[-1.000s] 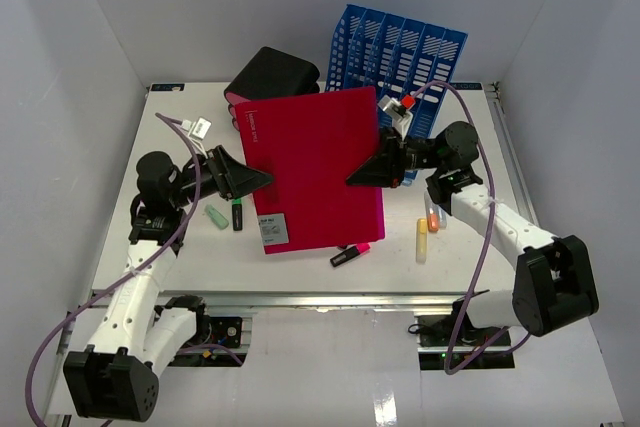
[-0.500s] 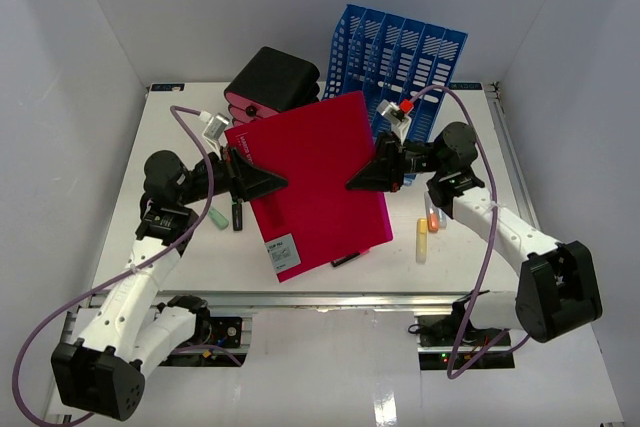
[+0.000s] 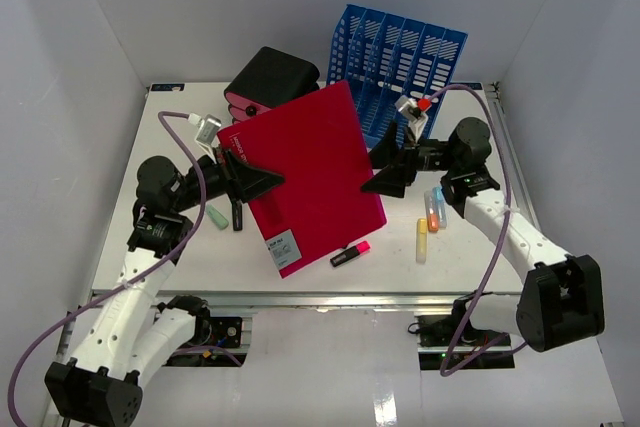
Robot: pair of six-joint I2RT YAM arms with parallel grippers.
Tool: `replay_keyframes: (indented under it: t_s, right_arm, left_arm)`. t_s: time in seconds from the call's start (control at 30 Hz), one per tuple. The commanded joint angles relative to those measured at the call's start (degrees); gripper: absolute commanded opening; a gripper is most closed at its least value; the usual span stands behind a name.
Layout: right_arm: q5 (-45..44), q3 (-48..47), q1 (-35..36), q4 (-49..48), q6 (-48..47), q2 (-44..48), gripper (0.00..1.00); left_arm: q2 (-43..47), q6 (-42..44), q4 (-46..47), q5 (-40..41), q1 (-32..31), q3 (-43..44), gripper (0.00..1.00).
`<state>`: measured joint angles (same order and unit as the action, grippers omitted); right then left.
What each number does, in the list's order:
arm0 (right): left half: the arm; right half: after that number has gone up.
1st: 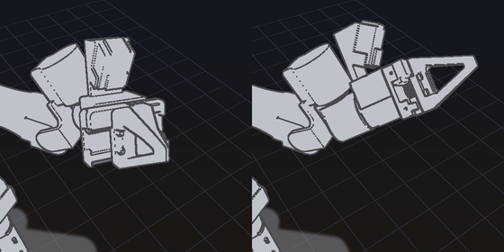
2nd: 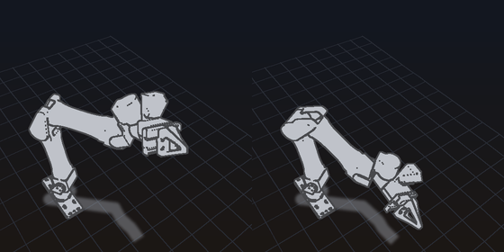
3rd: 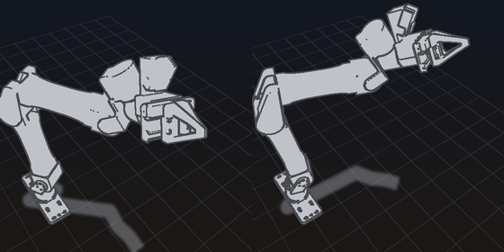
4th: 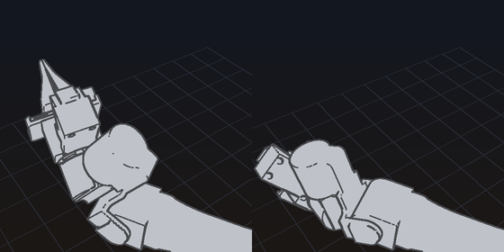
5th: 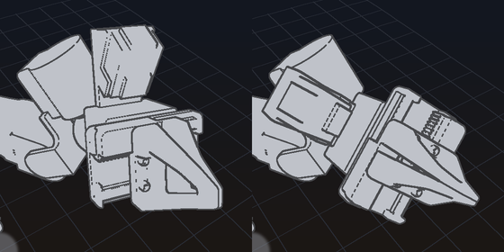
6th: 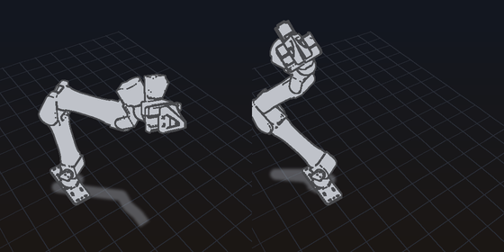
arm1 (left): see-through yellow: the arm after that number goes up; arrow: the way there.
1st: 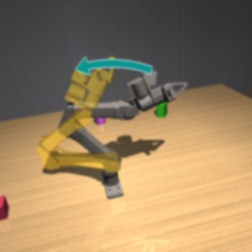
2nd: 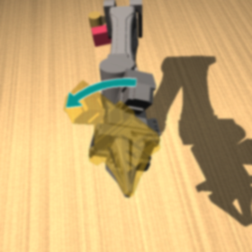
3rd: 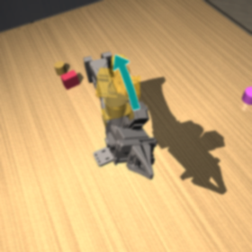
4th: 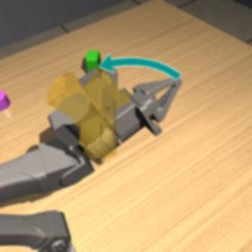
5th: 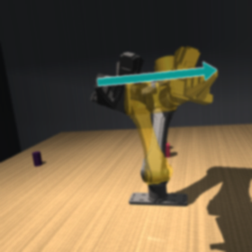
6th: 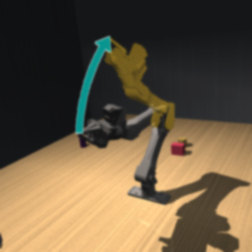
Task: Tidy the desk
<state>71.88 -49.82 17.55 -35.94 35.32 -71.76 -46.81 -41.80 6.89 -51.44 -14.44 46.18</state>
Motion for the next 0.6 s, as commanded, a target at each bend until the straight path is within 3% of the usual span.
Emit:
replay_keyframes:
  t_s: [0.0, 0.07, 0.2, 0.27, 0.57]
  right_arm:
    - [2.9, -0.7, -6.9, 1.8, -3.7, 1.7, 0.9]
    - [3.1, -0.2, -11.0, 7.4, -8.0, 3.3, 0.9]
    - [-1.4, -3.3, -14.1, 36.5, -31.5, 7.9, 0.9]
    - [-2.6, -3.4, -14.0, 42.9, -36.7, 10.5, 0.9]
    - [-4.8, 7.2, -14.2, 48.0, -45.9, 24.6, 0.9]
  left_arm:
    - [0.8, 6.8, -5.3, 8.0, -0.1, 4.9, 0.0]
    - [0.3, 9.4, -6.9, 11.5, -0.1, 6.9, 0.0]
    - [-3.1, 12.8, -8.3, 16.8, -0.1, 11.8, 0.0]
    - [-6.4, 13.3, -8.2, 17.8, -0.1, 14.5, 0.0]
    - [-21.8, 15.5, -7.3, 22.1, -0.5, 33.0, 0.0]
